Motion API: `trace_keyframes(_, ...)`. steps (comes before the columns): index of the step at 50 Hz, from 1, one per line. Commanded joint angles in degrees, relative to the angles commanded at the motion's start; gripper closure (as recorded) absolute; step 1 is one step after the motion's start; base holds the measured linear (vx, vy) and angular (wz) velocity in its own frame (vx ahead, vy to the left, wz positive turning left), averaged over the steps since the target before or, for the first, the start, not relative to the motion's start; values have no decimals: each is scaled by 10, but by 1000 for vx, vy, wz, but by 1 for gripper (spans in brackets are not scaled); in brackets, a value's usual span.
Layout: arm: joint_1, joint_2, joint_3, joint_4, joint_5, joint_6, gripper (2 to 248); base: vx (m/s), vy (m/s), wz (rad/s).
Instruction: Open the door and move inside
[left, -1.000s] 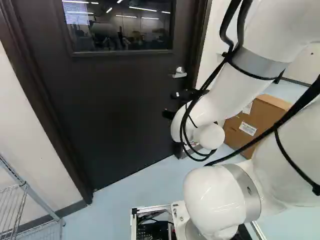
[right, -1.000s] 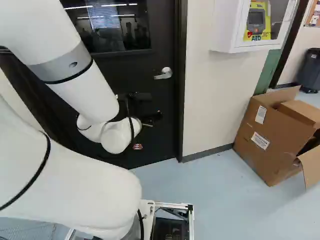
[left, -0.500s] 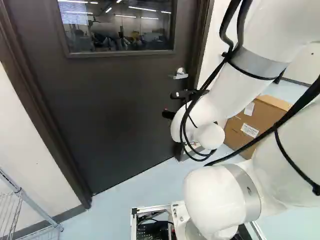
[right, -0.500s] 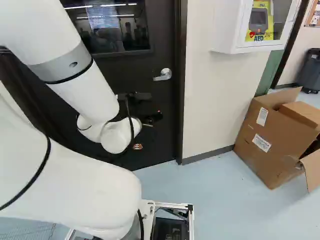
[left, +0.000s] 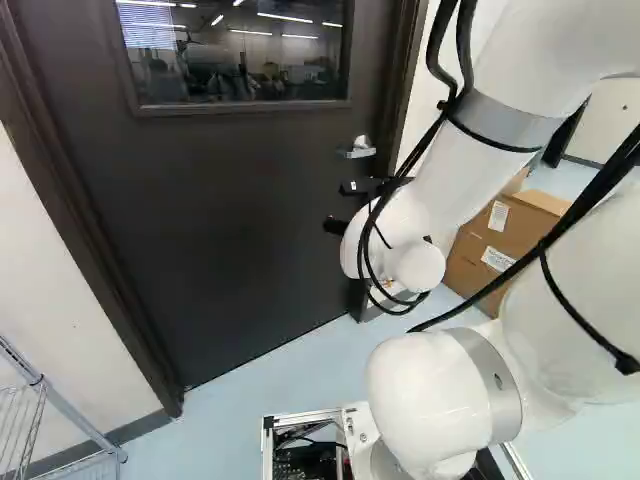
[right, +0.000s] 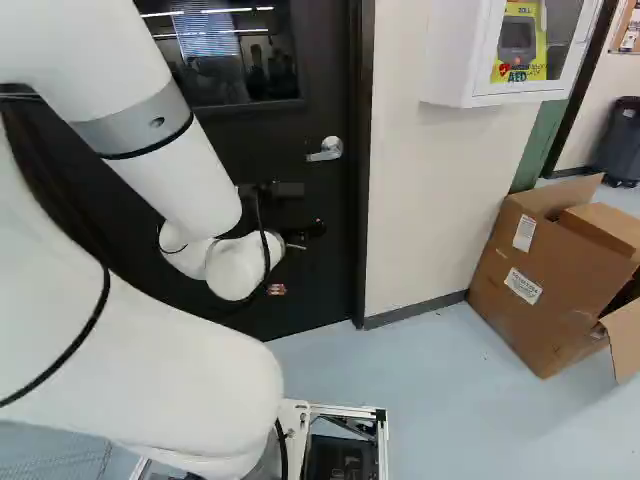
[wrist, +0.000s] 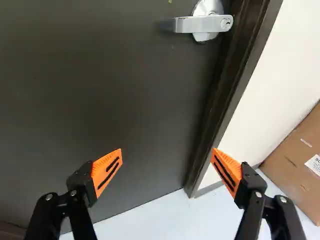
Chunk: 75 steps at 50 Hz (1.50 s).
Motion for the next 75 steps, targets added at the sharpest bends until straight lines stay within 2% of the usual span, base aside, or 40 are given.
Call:
trace_keyframes(21,-11,-2,-28,-1,0,0,3,0,0,0)
trace_keyframes(39,-30,-6,-58,-20,0,0,3,0,0,0)
trace_keyframes(54,-50,-13,-86,-58,0,0,3,0,0,0)
trace_keyframes(75,-78,-25,-125,-130,8,0,3,0,0,0)
